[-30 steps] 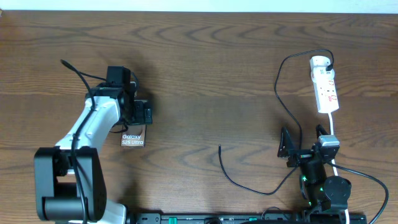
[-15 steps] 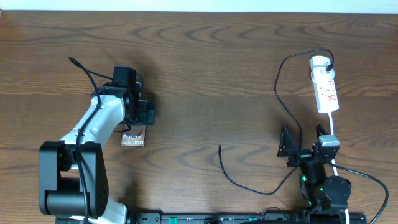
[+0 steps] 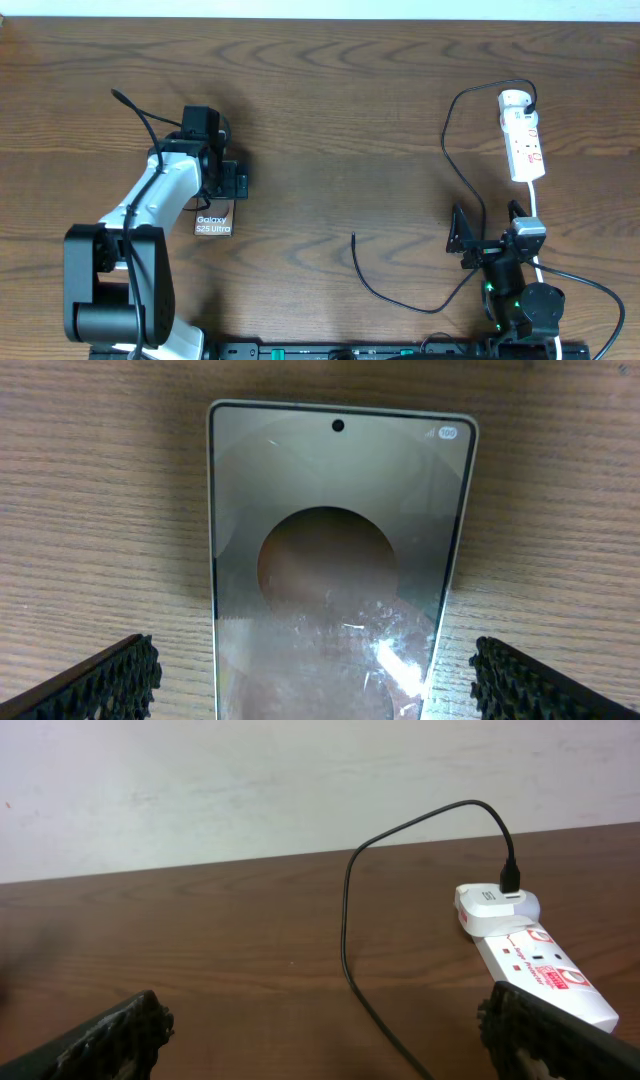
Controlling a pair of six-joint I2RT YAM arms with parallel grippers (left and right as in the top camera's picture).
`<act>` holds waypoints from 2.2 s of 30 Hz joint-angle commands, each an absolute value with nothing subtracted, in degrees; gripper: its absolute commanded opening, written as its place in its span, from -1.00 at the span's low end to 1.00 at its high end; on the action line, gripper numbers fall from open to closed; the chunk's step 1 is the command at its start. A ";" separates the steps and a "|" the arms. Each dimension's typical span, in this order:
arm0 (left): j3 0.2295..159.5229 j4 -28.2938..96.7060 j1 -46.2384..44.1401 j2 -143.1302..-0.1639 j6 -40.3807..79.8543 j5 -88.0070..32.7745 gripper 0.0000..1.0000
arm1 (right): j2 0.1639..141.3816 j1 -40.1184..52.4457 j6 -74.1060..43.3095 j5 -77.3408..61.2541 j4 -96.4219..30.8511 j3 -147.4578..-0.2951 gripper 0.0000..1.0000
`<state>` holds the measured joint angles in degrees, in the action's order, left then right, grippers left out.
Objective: Plug charger to phone and switch on socket
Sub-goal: 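Lower the left gripper and close it on the phone's bottom edge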
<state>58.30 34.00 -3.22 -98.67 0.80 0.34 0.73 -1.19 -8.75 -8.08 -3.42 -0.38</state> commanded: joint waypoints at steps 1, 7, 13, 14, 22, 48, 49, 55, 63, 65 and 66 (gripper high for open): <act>57.91 33.89 -3.31 -100.25 -0.40 0.62 0.96 | 0.49 -0.71 -8.97 -8.03 -3.66 -0.32 0.98; 57.91 33.36 -3.31 -101.34 -0.40 0.47 0.96 | 0.49 -0.71 -8.97 -8.03 -3.66 -0.32 0.99; 57.91 32.82 -3.31 -102.80 -0.40 -0.64 0.96 | 0.49 -0.71 -8.97 -8.03 -3.66 -0.32 0.99; 57.91 32.82 -3.31 -103.00 -0.40 -0.64 0.96 | 0.49 -0.71 -8.97 -8.03 -3.66 -0.32 0.98; 57.91 32.64 -3.31 -103.09 -0.40 -0.89 0.95 | 0.49 -0.71 -8.97 -8.03 -3.66 -0.32 0.99; 55.70 30.94 -3.31 -103.11 -0.23 -2.15 0.96 | 0.49 -0.71 -8.97 -8.03 -3.66 -0.32 0.99; 55.70 30.94 -3.31 -103.11 -0.23 -2.17 0.96 | 0.49 -0.71 -8.97 -8.03 -3.66 -0.32 0.99; 55.72 30.92 -3.31 -103.11 -0.21 -2.17 0.96 | 0.49 -0.71 -8.97 -8.03 -3.66 -0.32 0.99; 55.72 30.92 -3.31 -103.11 -0.21 -2.17 0.95 | 0.49 -0.71 -8.97 -8.03 -3.66 -0.32 0.99; 55.70 30.92 -3.31 -103.11 -0.21 -2.20 0.95 | 0.49 -0.71 -8.97 -8.03 -3.66 -0.32 0.98; 55.70 30.94 -3.31 -103.11 -0.21 -2.39 0.94 | 0.49 -0.71 -8.97 -8.03 -3.66 -0.32 0.99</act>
<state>57.01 30.79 -3.22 -102.24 0.14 -2.59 0.73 -1.19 -8.75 -8.08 -3.42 -0.38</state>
